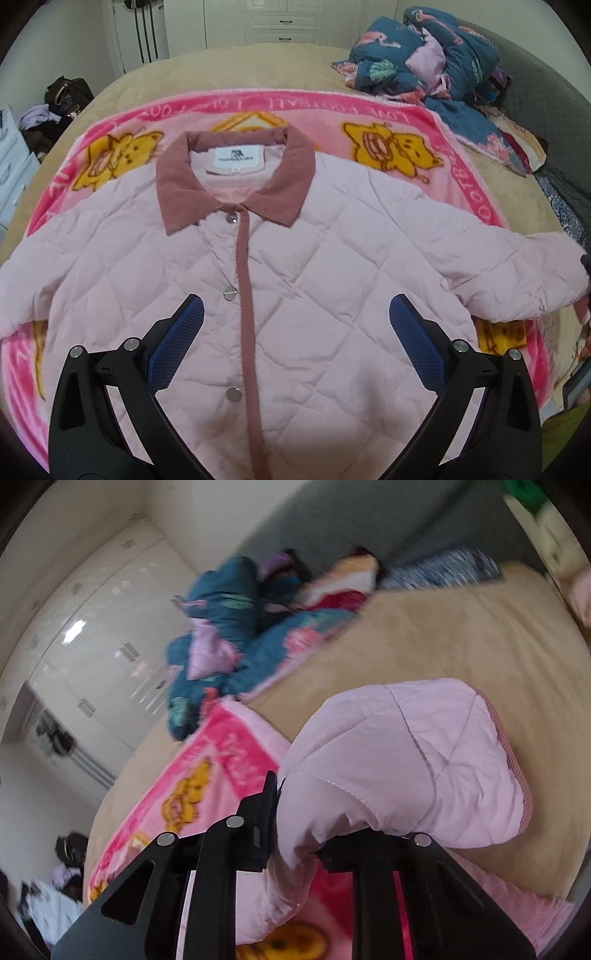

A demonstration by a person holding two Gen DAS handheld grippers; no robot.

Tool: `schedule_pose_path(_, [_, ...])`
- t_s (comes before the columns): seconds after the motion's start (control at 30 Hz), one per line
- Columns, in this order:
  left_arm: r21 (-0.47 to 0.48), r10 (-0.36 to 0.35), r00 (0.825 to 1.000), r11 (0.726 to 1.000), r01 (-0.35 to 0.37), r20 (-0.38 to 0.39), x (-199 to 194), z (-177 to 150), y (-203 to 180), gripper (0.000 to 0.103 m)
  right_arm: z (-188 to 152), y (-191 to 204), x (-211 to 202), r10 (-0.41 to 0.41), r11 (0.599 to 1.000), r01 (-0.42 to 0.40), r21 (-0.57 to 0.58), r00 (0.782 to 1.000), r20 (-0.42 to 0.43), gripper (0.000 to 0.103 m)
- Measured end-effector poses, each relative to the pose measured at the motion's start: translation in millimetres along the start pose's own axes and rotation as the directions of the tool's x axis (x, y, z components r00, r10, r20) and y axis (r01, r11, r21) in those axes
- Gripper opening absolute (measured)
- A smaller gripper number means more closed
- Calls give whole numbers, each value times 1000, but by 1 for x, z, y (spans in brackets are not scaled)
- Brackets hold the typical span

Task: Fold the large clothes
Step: 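Close the right gripper on the sleeve cuff, then lift the sleeve with the right gripper and fold it across the jacket front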

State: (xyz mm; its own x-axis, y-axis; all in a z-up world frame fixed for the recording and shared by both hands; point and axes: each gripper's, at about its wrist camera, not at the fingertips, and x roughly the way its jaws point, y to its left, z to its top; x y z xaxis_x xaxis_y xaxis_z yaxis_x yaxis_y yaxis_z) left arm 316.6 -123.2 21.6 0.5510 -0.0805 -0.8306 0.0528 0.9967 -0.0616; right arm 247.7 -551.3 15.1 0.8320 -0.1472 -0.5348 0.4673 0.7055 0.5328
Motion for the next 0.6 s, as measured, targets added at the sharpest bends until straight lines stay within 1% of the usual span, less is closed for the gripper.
schedule_pose_path(0.1, [-4,-8,1000,1000,8,5,-10,4,8,94,5,26,-15,38,997,-36,-69,999,28,18])
schedule_pose_path(0.2, [-6,-35,999,999,35,13,-19,8,17,94,8,55,-26,79,989,-74,-128,996,37,18])
schedule_pose_path(0.43, [-20,-36,998,999,37,59,-45,19,39,94,14,116,-44,131,965,-111,-239,989,69,17])
schedule_pose_path(0.6, [-63,-33,995,997,39,92,-60,25,65,94,9,160,-51,173,937,-143,-317,982,69,17])
